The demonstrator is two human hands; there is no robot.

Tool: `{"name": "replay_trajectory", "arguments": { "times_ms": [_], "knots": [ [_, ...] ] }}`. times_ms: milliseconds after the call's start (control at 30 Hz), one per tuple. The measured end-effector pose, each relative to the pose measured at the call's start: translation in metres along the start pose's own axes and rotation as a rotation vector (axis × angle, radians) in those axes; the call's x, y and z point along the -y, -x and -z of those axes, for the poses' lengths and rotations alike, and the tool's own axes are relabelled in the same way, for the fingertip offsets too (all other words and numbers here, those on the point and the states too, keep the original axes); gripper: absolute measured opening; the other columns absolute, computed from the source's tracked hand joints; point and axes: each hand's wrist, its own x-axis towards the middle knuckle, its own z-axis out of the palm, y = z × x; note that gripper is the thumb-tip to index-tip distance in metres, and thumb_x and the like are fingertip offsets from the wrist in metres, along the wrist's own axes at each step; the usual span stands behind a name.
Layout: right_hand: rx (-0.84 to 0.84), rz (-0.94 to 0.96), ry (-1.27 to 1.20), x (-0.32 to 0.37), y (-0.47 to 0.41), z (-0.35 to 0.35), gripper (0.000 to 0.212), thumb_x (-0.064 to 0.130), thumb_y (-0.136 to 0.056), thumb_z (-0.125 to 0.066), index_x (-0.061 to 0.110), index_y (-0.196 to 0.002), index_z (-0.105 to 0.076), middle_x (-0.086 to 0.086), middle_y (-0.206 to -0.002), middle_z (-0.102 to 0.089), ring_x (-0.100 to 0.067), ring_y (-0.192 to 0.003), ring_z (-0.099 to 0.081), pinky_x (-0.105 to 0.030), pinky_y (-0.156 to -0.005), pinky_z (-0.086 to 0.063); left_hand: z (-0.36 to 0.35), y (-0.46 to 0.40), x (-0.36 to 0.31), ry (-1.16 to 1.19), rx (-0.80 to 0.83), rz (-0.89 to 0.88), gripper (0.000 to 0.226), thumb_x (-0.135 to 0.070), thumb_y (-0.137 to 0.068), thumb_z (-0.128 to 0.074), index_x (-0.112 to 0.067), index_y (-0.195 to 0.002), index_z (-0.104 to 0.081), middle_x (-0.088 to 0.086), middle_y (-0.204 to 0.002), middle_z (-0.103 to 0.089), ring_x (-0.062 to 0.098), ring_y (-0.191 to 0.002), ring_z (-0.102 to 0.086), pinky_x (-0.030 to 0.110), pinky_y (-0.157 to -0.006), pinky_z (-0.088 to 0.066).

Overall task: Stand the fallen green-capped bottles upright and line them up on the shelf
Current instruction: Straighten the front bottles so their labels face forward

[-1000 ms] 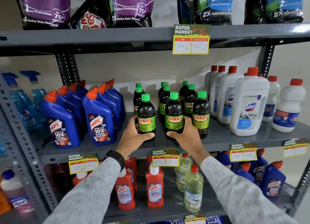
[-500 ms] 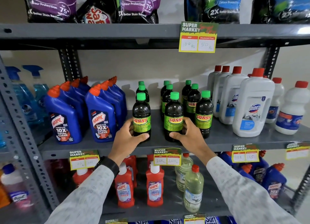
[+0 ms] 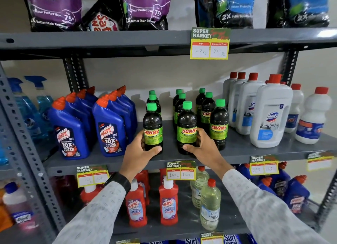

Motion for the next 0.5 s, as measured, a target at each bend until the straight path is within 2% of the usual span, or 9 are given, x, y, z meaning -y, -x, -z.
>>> {"name": "replay_trajectory", "arguments": {
  "times_ms": [67, 133, 167, 233, 267, 333, 400, 467, 500],
  "knots": [
    [0.016, 0.002, -0.023, 0.002, 0.005, 0.003, 0.089, 0.027, -0.083, -0.088, 0.020, -0.156, -0.040, 0.008, -0.137, -0.066, -0.011, -0.126, -0.061, -0.035, -0.112, -0.047, 0.000, 0.005, -0.002, 0.031, -0.007, -0.004, 0.093, -0.037, -0.078, -0.087, -0.036, -0.154, -0.034, -0.019, -0.137, -0.060, -0.004, -0.124, -0.057, 0.027, -0.109, -0.045],
    [-0.005, 0.008, -0.060, 0.003, 0.013, 0.008, 0.091, 0.027, -0.083, -0.088, 0.022, -0.159, -0.037, 0.010, -0.138, -0.064, -0.008, -0.126, -0.061, -0.029, -0.110, -0.048, -0.001, 0.016, -0.006, -0.004, -0.168, -0.019, 0.091, -0.044, -0.081, -0.083, -0.036, -0.156, -0.033, -0.015, -0.146, -0.054, 0.002, -0.130, -0.053, 0.030, -0.109, -0.044],
    [-0.041, 0.015, -0.064, 0.004, 0.019, 0.013, 0.087, 0.025, -0.085, -0.087, 0.021, -0.158, -0.039, 0.011, -0.134, -0.065, -0.007, -0.123, -0.063, -0.024, -0.105, -0.049, -0.003, 0.024, -0.010, -0.040, -0.300, -0.062, 0.079, -0.043, -0.085, -0.080, -0.033, -0.153, -0.040, -0.011, -0.142, -0.057, 0.004, -0.125, -0.055, 0.031, -0.104, -0.047],
    [-0.199, 0.073, -0.020, -0.001, 0.029, 0.027, 0.066, 0.021, -0.089, -0.083, 0.021, -0.149, -0.053, 0.011, -0.119, -0.072, -0.001, -0.107, -0.069, -0.016, -0.091, -0.054, -0.013, 0.038, -0.021, -0.076, -0.517, -0.242, 0.044, -0.031, -0.092, -0.074, -0.025, -0.134, -0.061, -0.006, -0.116, -0.067, 0.009, -0.104, -0.064, 0.032, -0.086, -0.057],
    [-0.317, 0.113, 0.010, -0.003, 0.033, 0.034, 0.053, 0.019, -0.091, -0.081, 0.020, -0.140, -0.060, 0.011, -0.109, -0.074, 0.000, -0.097, -0.071, -0.016, -0.085, -0.057, -0.019, 0.043, -0.028, -0.079, -0.537, -0.313, 0.029, -0.024, -0.094, -0.072, -0.021, -0.123, -0.067, -0.006, -0.104, -0.069, 0.010, -0.093, -0.066, 0.034, -0.078, -0.060],
    [-0.548, 0.149, 0.004, -0.009, 0.039, 0.050, 0.038, 0.014, -0.092, -0.077, 0.017, -0.127, -0.064, 0.007, -0.098, -0.074, -0.005, -0.088, -0.071, -0.022, -0.080, -0.057, -0.036, 0.048, -0.044, -0.068, -0.417, -0.337, 0.019, -0.018, -0.096, -0.069, -0.017, -0.115, -0.072, -0.007, -0.097, -0.074, 0.007, -0.088, -0.070, 0.035, -0.074, -0.061],
    [-0.635, 0.099, -0.039, -0.016, 0.035, 0.066, 0.052, 0.017, -0.089, -0.081, 0.014, -0.136, -0.057, -0.003, -0.113, -0.069, -0.016, -0.098, -0.069, -0.021, -0.087, -0.056, -0.059, 0.048, -0.058, -0.025, -0.206, -0.212, 0.040, -0.027, -0.096, -0.068, -0.017, -0.135, -0.064, -0.001, -0.123, -0.073, 0.002, -0.109, -0.068, 0.028, -0.095, -0.058],
    [-0.522, -0.018, -0.015, -0.025, 0.023, 0.078, 0.086, 0.031, -0.080, -0.090, 0.015, -0.151, -0.043, -0.006, -0.141, -0.058, -0.021, -0.123, -0.061, -0.033, -0.105, -0.051, -0.083, 0.044, -0.069, -0.020, -0.077, -0.081, 0.077, -0.036, -0.094, -0.069, -0.018, -0.159, -0.031, -0.003, -0.158, -0.043, 0.005, -0.140, -0.044, 0.024, -0.114, -0.037],
    [-0.430, -0.067, 0.013, -0.028, 0.016, 0.082, 0.102, 0.037, -0.074, -0.094, 0.015, -0.155, -0.037, -0.006, -0.151, -0.051, -0.022, -0.134, -0.055, -0.038, -0.111, -0.047, -0.093, 0.041, -0.071, -0.028, -0.055, -0.042, 0.095, -0.038, -0.092, -0.071, -0.018, -0.164, -0.012, -0.007, -0.164, -0.026, 0.007, -0.148, -0.030, 0.027, -0.118, -0.028]
  ]
}}
